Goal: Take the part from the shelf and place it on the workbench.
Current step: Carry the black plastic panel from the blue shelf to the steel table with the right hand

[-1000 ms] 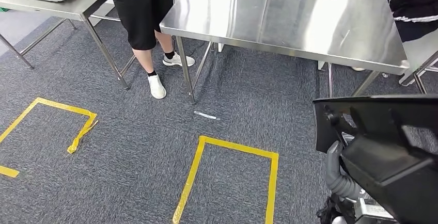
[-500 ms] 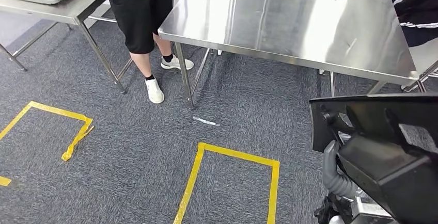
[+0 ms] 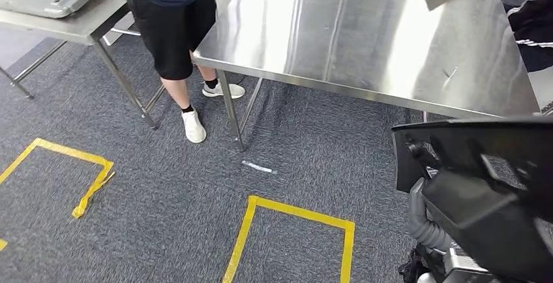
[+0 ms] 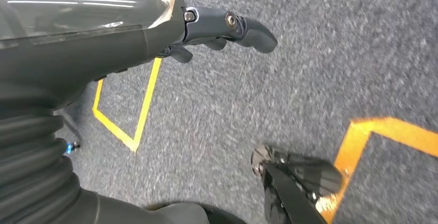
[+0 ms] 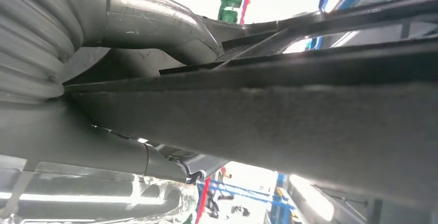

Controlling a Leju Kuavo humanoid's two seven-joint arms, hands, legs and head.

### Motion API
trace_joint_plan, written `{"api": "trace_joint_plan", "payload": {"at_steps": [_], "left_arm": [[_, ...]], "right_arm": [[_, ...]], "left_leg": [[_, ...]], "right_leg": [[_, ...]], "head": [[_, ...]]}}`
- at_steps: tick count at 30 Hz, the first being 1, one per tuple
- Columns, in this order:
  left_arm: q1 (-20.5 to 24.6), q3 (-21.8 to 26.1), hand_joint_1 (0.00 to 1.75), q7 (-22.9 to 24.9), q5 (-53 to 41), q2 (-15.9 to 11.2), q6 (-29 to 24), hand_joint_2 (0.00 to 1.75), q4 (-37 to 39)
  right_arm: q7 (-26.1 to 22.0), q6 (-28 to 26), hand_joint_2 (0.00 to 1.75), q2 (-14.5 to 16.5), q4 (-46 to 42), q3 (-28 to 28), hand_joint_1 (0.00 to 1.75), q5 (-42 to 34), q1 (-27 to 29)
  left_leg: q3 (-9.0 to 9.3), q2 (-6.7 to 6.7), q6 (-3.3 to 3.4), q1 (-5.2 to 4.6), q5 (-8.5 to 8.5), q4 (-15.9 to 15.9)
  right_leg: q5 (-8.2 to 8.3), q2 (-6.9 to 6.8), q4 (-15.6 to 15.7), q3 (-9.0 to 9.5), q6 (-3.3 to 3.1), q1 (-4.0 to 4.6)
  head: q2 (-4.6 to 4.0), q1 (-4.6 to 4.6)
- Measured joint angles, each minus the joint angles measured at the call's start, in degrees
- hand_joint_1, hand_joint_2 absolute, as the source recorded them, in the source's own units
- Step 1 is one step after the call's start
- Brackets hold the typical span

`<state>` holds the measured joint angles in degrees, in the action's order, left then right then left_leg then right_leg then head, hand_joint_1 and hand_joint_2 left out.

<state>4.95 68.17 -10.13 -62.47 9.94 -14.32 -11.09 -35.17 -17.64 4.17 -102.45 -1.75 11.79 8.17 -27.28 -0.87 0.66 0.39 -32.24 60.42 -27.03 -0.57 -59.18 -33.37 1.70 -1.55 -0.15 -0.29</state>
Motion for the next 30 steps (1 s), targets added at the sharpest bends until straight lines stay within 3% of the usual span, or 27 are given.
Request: {"api": "trace_joint_plan", "payload": {"at_steps": [2, 4, 6, 7, 9, 10, 11, 13, 15, 17, 20, 21, 22, 24, 26, 27, 30], "left_arm": [[0.1, -0.01, 0.0, -0.02, -0.01, 0.12, 0.02, 1.75, 0.01], [0.03, -0.02, 0.0, -0.02, -0.02, 0.21, 0.03, 1.75, 0.01], [-0.08, -0.02, 0.0, -0.01, -0.02, 0.24, 0.02, 1.75, 0.01], [-0.1, -0.02, 0.0, 0.02, -0.03, 0.22, -0.03, 1.75, 0.01], [-0.11, -0.02, 0.0, 0.22, -0.16, 0.18, -0.32, 1.75, 0.01], [-0.11, -0.02, 0.0, 0.39, -0.26, 0.15, -0.47, 1.75, 0.01], [-0.1, -0.02, 0.0, 0.55, -0.35, 0.16, -0.59, 1.75, 0.01], [-0.13, -0.01, 0.0, 0.77, -0.42, 0.24, -0.65, 1.75, 0.01], [-0.13, -0.01, 0.0, 0.85, -0.46, 0.3, -0.66, 1.75, 0.01], [-0.02, -0.02, 0.0, 0.86, -0.5, 0.33, -0.66, 1.75, 0.01], [0.08, -0.02, 0.0, 0.86, -0.55, 0.38, -0.64, 1.75, 0.01], [0.07, -0.02, 0.0, 0.86, -0.56, 0.39, -0.63, 1.75, 0.01], [0.07, -0.02, 0.0, 0.85, -0.56, 0.4, -0.62, 1.75, 0.01], [0.07, -0.02, 0.0, 0.8, -0.58, 0.43, -0.55, 1.75, 0.01], [0.07, -0.03, 0.0, 0.56, -0.6, 0.48, -0.4, 1.75, 0.01], [0.06, -0.03, 0.0, 0.34, -0.6, 0.46, -0.26, 1.75, 0.01], [0.04, -0.04, 0.0, -0.26, -0.6, 0.39, 0.26, 1.75, 0.02]], "right_arm": [[-0.01, 0.0, 1.75, 0.06, -0.08, 0.04, 1.75, -0.01, -0.08], [0.0, 0.0, 1.75, 0.08, -0.08, 0.05, 1.75, 0.02, -0.1], [0.01, 0.0, 1.75, 0.09, -0.08, 0.05, 1.75, 0.07, -0.07], [0.01, 0.0, 1.75, 0.1, -0.08, 0.05, 1.75, 0.05, -0.09], [0.1, 0.06, 1.75, 0.12, -0.08, 0.07, 1.75, -0.12, -0.17], [0.19, 0.11, 1.75, 0.13, -0.07, 0.07, 1.75, -0.21, -0.25], [0.28, 0.17, 1.75, 0.14, -0.05, 0.07, 1.75, -0.29, -0.37], [0.45, 0.27, 1.75, 0.15, -0.02, 0.09, 1.75, -0.38, -0.68], [0.53, 0.33, 1.75, 0.12, 0.0, 0.1, 1.75, -0.49, -0.78], [0.53, 0.35, 1.75, 0.03, 0.03, 0.09, 1.75, -0.61, -0.83], [0.53, 0.37, 1.75, -0.05, 0.18, 0.09, 1.75, -0.81, -0.77], [0.53, 0.38, 1.75, -0.09, 0.27, 0.09, 1.75, -0.9, -0.69], [0.53, 0.39, 1.75, -0.13, 0.34, 0.08, 1.75, -0.97, -0.63], [0.53, 0.41, 1.75, -0.2, 0.42, 0.07, 1.75, -1.07, -0.64], [0.49, 0.39, 1.75, -0.24, 0.4, 0.07, 1.75, -1.11, -0.67], [0.43, 0.34, 1.75, -0.25, 0.39, 0.07, 1.75, -1.1, -0.65], [0.22, 0.05, 1.75, -0.27, 0.36, 0.03, 1.75, -0.97, -0.58]], "left_leg": [[-4.34, 0.32, -0.38, 0.17, -0.13, 6.74], [-10.05, 0.42, -0.71, 0.2, -2.88, 13.42], [-13.56, 0.44, -0.81, 0.22, -5.22, 14.61], [-14.0, 0.46, -0.75, 0.22, -4.54, 12.76], [-12.93, 0.5, -0.43, 0.19, 1.03, 6.0], [-12.24, 0.37, -0.23, 0.08, 2.99, 3.43], [-11.57, 0.2, -0.01, -0.05, 4.31, 1.86], [-11.05, 0.06, 0.47, -0.31, 4.72, 1.69], [-10.55, 0.62, 1.26, -0.08, 6.8, 1.26], [-10.18, 1.32, 2.07, 0.12, 7.45, 0.94], [-10.02, 2.11, 2.8, -0.29, 6.83, 0.92], [-9.88, 2.33, 2.94, -0.47, 6.59, 0.93], [-9.61, 2.55, 3.02, -0.65, 6.34, 0.93], [-8.88, 3.07, 3.06, -0.96, 5.8, 0.91], [-8.27, 3.47, 2.77, -1.37, 5.25, 0.96], [-8.13, 3.6, 2.8, -1.54, 4.89, 1.0], [-7.9, 3.88, 3.4, -1.7, 4.63, 0.96]], "right_leg": [[-0.85, 0.08, 0.42, 1.5, -1.0, -0.04], [-1.95, 0.17, 0.68, 2.92, -1.54, 0.03], [-3.05, 0.34, 0.8, 4.53, -1.54, 0.06], [-3.61, 0.43, 0.8, 5.28, -1.47, 0.04], [-4.81, 0.59, 0.82, 6.72, -1.14, 0.02], [-5.45, 0.85, 0.82, 7.23, -0.85, 0.12], [-6.04, 1.07, 0.83, 7.61, -0.49, 0.26], [-6.86, 1.6, 0.92, 7.94, 0.23, 0.53], [-7.63, 1.68, 0.27, 8.2, 0.78, 0.64], [-9.71, 1.42, -4.03, 6.17, 0.74, 0.76], [-13.08, 1.2, -14.77, -0.95, 0.41, 0.84], [-12.76, 1.16, -16.04, -2.42, 0.63, 0.88], [-11.33, 1.02, -14.92, -2.77, 0.96, 0.96], [-6.61, -0.49, -7.68, -0.96, 1.24, 1.42], [-3.15, -2.32, -1.86, 0.84, 0.67, 1.99], [-2.44, -2.74, -0.9, 1.22, 0.39, 2.06], [-2.08, -2.07, -0.64, 1.62, 0.45, 1.85]], "head": [[0.0, -0.08], [0.0, -0.13], [0.0, -0.15], [0.0, -0.16], [0.0, -0.19], [0.0, -0.22], [0.0, -0.21], [0.0, -0.2], [0.0, -0.13], [0.0, 0.01], [0.0, 0.05], [0.0, 0.06], [0.0, 0.06], [0.0, 0.06], [0.0, -0.05], [0.0, -0.12], [0.0, -0.21]]}}
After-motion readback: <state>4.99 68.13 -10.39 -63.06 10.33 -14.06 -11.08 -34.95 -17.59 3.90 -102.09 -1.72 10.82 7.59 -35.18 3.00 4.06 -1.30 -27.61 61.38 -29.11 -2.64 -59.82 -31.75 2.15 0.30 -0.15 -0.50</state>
